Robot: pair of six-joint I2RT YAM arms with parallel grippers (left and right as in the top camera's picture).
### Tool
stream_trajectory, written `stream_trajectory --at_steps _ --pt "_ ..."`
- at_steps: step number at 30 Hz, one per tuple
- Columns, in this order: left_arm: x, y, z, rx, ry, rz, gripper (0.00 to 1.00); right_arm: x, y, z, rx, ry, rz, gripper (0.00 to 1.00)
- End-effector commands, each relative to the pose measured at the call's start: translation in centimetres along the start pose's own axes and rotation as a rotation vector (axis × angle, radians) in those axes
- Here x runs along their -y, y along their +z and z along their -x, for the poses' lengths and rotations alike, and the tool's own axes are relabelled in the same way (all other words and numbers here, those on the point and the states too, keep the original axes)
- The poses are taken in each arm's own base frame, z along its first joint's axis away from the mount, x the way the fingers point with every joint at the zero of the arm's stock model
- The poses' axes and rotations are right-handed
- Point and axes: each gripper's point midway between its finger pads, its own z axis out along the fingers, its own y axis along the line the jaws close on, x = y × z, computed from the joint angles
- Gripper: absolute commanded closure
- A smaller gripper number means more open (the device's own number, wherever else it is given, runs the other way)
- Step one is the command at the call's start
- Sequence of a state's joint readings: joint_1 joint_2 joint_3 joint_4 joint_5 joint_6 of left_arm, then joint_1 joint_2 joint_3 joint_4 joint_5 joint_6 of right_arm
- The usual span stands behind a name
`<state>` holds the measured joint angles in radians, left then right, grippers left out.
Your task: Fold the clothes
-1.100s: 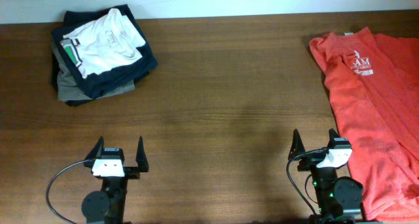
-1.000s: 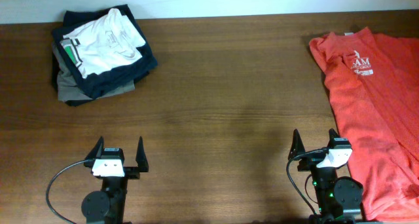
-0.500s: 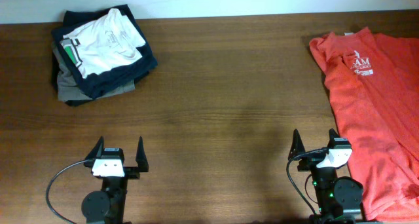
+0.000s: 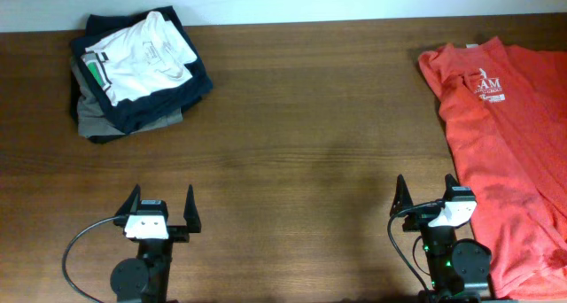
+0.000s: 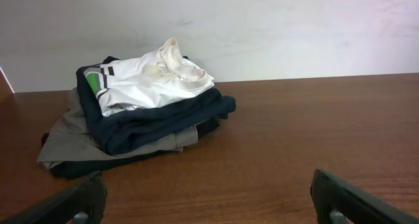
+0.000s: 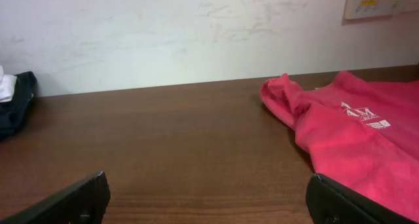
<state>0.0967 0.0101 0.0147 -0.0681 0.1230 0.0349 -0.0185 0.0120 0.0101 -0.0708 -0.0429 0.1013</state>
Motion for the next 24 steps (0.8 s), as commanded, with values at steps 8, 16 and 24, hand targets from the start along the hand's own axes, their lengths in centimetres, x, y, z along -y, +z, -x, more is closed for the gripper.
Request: stream_trajectory --at_steps 8,16,24 --pt "0.2 0.0 -0.2 -0.003 0.012 -0.006 0.01 0.0 0.0 -0.2 -0.002 -0.001 0.000 0.01" --pt "0.2 0.0 -0.2 -0.003 0.012 -0.006 0.01 -1.1 -0.1 -0.1 -0.004 0.057 0.064 0.01" --pt "0.1 0.0 -0.2 -0.003 0.012 -0.006 0.01 -10.2 -3.6 3.6 -0.078 0.625 0.644 0.01"
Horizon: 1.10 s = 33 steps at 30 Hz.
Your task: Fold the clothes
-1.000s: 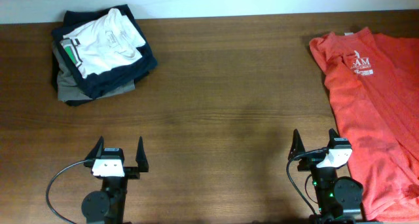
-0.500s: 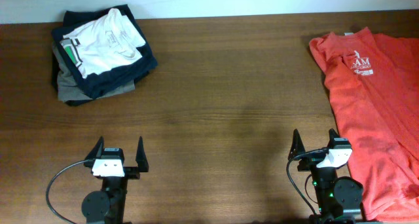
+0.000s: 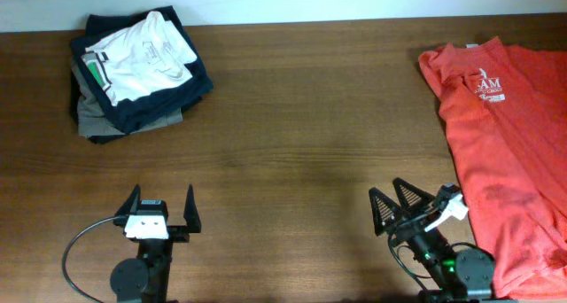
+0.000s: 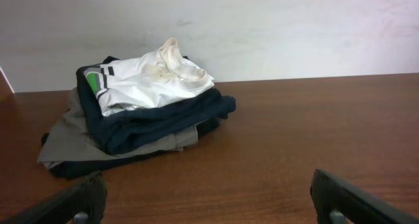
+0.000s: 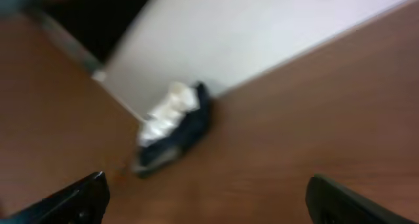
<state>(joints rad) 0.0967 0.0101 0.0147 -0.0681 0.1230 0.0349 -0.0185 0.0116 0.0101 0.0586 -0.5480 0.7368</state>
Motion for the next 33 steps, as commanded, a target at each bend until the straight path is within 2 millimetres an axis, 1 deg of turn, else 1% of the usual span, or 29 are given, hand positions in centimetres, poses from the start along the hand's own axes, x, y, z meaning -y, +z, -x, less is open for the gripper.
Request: stream_trajectory --at_steps 1,3,4,5,6,8,9,10,11,12,13,15,16,17,18,19,20,21,22,23,24,25,26,28,29,30,31,33 --pt "0.2 0.0 -0.2 -0.003 0.012 -0.006 0.01 -3.8 -0.4 1.2 0.021 -0.002 0.174 0.01" --pt "0.1 0.0 -0.2 -0.003 0.012 -0.006 0.01 -5.5 -0.8 3.5 0.099 -0.056 0.192 0.02" --pt "0.2 0.0 -0.2 -0.003 0.012 -0.006 0.01 -6.6 -1.1 5.2 0.145 -0.125 0.186 0.02" --pt "0.2 0.0 -0.2 -0.003 0.012 -0.006 0.01 -7.0 -1.3 6.7 0.184 -0.178 0.155 0.01" --pt "0.2 0.0 -0.2 -0.003 0.012 -0.006 0.01 -6.7 -1.2 8.1 0.214 -0.217 0.082 0.02" --pt "0.2 0.0 -0.2 -0.003 0.012 -0.006 0.01 -5.0 -0.8 11.2 0.252 -0.266 -0.111 0.02" --pt "0.2 0.0 -0.2 -0.003 0.012 -0.006 0.01 -4.0 0.1 13.8 0.261 -0.295 -0.230 0.01" --pt "0.2 0.0 -0.2 -0.003 0.012 -0.006 0.01 -3.3 1.0 15.5 0.261 -0.307 -0.307 0.01" --pt "0.2 0.0 -0.2 -0.003 0.012 -0.006 0.01 -2.4 2.0 17.3 0.251 -0.315 -0.383 0.01" --pt "0.2 0.0 -0.2 -0.003 0.012 -0.006 0.01 -1.5 3.3 18.6 0.222 -0.328 -0.451 0.01" --pt "0.2 0.0 -0.2 -0.003 0.012 -0.006 0.01 -0.3 5.1 20.0 0.168 -0.345 -0.520 0.01" --pt "0.2 0.0 -0.2 -0.003 0.012 -0.006 0.01 1.3 8.1 21.5 0.068 -0.371 -0.597 0.01" --pt "0.2 0.0 -0.2 -0.003 0.012 -0.006 0.01 3.7 10.4 22.5 -0.028 -0.388 -0.692 0.01" --pt "0.2 0.0 -0.2 -0.003 0.012 -0.006 0.01 6.6 11.9 23.8 -0.108 -0.386 -0.799 0.02" --pt "0.2 0.0 -0.2 -0.003 0.012 -0.006 0.01 9.3 13.1 25.0 -0.174 -0.354 -0.881 0.01" --pt "0.2 0.0 -0.2 -0.003 0.012 -0.006 0.01 11.2 13.9 25.9 -0.202 -0.335 -0.926 0.01" --pt "0.2 0.0 -0.2 -0.003 0.012 -0.006 0.01 12.8 14.3 26.7 -0.211 -0.324 -0.962 0.01" --pt "0.1 0.0 -0.2 -0.003 0.012 -0.006 0.01 15.5 15.3 27.9 -0.202 -0.311 -0.992 0.01" --pt "0.1 0.0 -0.2 -0.003 0.012 -0.006 0.01 18.0 15.8 28.2 -0.220 -0.320 -1.010 0.01" --pt "0.2 0.0 -0.2 -0.003 0.012 -0.006 0.01 21.5 16.5 27.3 -0.302 -0.367 -1.023 0.01" --pt "0.2 0.0 -0.2 -0.003 0.012 -0.006 0.01 24.9 17.1 25.5 -0.405 -0.415 -1.038 0.01" --pt "0.2 0.0 -0.2 -0.003 0.012 -0.006 0.01 26.7 17.5 24.1 -0.460 -0.437 -1.041 0.00" --pt "0.2 0.0 -0.2 -0.003 0.012 -0.006 0.01 28.5 18.0 22.9 -0.500 -0.453 -1.041 0.02" --pt "0.2 0.0 -0.2 -0.003 0.012 -0.006 0.01 33.2 18.9 19.6 -0.551 -0.451 -1.064 0.15" --pt "0.2 0.0 -0.2 -0.003 0.012 -0.006 0.01 35.1 18.8 18.4 -0.566 -0.452 -1.096 0.15" --pt "0.2 0.0 -0.2 -0.003 0.012 -0.006 0.01 36.1 18.5 18.0 -0.573 -0.457 -1.125 0.14" --pt "0.2 0.0 -0.2 -0.003 0.012 -0.006 0.01 37.4 18.0 17.2 -0.595 -0.465 -1.153 0.09" --pt "0.2 0.0 -0.2 -0.003 0.012 -0.006 0.01 38.6 17.8 15.8 -0.650 -0.487 -1.145 0.09"
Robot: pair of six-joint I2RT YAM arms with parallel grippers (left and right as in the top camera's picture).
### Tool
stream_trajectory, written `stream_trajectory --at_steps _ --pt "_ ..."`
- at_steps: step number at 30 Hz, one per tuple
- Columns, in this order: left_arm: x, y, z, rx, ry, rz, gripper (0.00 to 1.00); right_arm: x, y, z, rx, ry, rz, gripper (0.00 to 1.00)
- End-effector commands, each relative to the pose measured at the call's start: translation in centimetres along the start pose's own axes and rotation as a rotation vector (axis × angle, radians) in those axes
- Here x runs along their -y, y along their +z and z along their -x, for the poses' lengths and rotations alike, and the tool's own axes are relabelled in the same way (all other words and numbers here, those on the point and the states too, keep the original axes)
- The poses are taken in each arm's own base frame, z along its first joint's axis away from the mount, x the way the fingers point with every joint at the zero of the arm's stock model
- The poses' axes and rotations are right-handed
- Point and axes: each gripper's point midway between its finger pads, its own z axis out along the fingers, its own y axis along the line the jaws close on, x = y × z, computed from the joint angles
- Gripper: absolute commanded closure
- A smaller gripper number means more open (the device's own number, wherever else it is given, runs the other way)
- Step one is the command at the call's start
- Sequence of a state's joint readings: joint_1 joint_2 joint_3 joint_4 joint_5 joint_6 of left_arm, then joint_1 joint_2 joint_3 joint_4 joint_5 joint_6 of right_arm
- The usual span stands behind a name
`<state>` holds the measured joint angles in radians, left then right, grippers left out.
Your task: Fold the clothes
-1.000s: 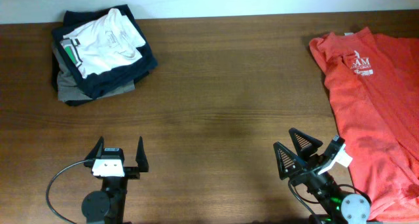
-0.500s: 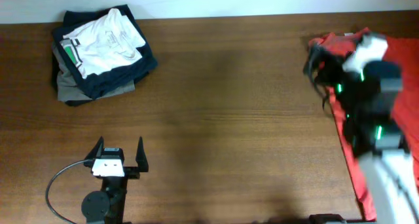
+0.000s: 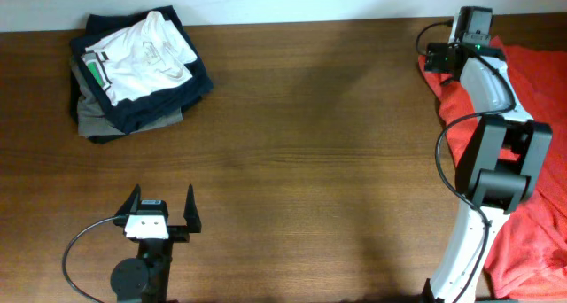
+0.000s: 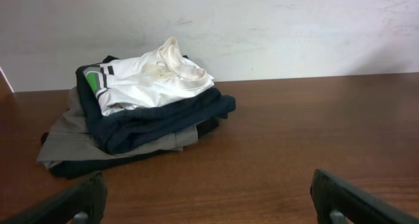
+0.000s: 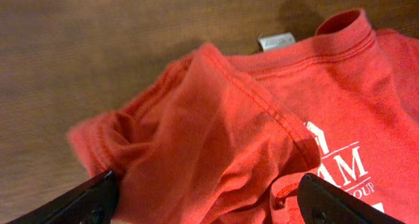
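Observation:
A red T-shirt [image 3: 542, 99] with white print lies spread at the table's right end, its collar toward the far edge. My right gripper [image 3: 436, 58] is stretched out to the far right and hangs open just over the shirt's left sleeve. In the right wrist view the bunched sleeve and shoulder [image 5: 216, 132] lie between the spread fingers of the right gripper [image 5: 209, 204], with nothing gripped. My left gripper [image 3: 161, 202] stands open near the front edge at the left, and in its own view the left gripper [image 4: 209, 204] has only bare wood between its fingers.
A stack of folded clothes [image 3: 137, 59], white on navy on grey, sits at the far left corner and also shows in the left wrist view as the stack [image 4: 141, 106]. A pale wall runs behind the table's far edge. The brown wooden table [image 3: 310, 143] lies between stack and shirt.
My right gripper was low near the front edge, turned toward the left. It is now at the far right, open over the red shirt's sleeve. The left arm has not moved.
Both grippers stood open at the front edge, the right one beside the red shirt. Then the right gripper was turned left, its camera facing the folded stack. Now that arm reaches to the shirt's far end, open above the sleeve. The shirt lies as before.

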<state>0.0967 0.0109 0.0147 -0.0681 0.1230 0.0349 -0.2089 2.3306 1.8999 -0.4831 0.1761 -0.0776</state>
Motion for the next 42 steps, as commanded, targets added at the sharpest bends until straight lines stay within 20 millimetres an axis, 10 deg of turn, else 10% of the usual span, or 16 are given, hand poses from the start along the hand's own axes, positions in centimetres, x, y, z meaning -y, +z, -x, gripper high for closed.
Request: stream_trajectory --at_steps 1,11,15,19,22,25,29,33,38,41,42 --pt "0.2 0.0 -0.2 -0.002 0.012 -0.006 0.01 0.2 1.0 -0.2 -0.008 -0.095 -0.014 0.09" --pt "0.2 0.0 -0.2 -0.002 0.012 -0.006 0.01 -3.4 1.5 -1.4 -0.022 -0.183 0.184 0.05" --pt "0.2 0.0 -0.2 -0.002 0.012 -0.006 0.01 -1.9 1.9 -1.7 -0.039 -0.185 0.099 0.28" --pt "0.2 0.0 -0.2 -0.002 0.012 -0.006 0.01 -2.0 2.3 -2.1 -0.050 -0.163 0.100 0.96" --pt "0.2 0.0 -0.2 -0.002 0.012 -0.006 0.01 -2.8 1.4 -0.6 -0.017 -0.047 0.123 0.96" --pt "0.2 0.0 -0.2 -0.002 0.012 -0.006 0.01 -9.9 -3.9 3.6 0.069 -0.104 0.364 0.96" --pt "0.1 0.0 -0.2 -0.002 0.012 -0.006 0.01 -21.6 -10.9 3.6 0.062 -0.264 0.550 0.96" --pt "0.2 0.0 -0.2 -0.002 0.012 -0.006 0.01 -37.3 -20.0 -3.7 -0.004 -0.492 0.875 0.96" --pt "0.2 0.0 -0.2 -0.002 0.012 -0.006 0.01 -48.3 -30.3 -15.2 -0.161 -0.630 1.003 0.96" --pt "0.2 0.0 -0.2 -0.002 0.012 -0.006 0.01 -47.3 -33.2 -16.3 -0.221 -0.652 0.995 0.42" --pt "0.2 0.0 -0.2 -0.002 0.012 -0.006 0.01 -45.5 -34.0 -15.3 -0.237 -0.651 0.964 0.01"
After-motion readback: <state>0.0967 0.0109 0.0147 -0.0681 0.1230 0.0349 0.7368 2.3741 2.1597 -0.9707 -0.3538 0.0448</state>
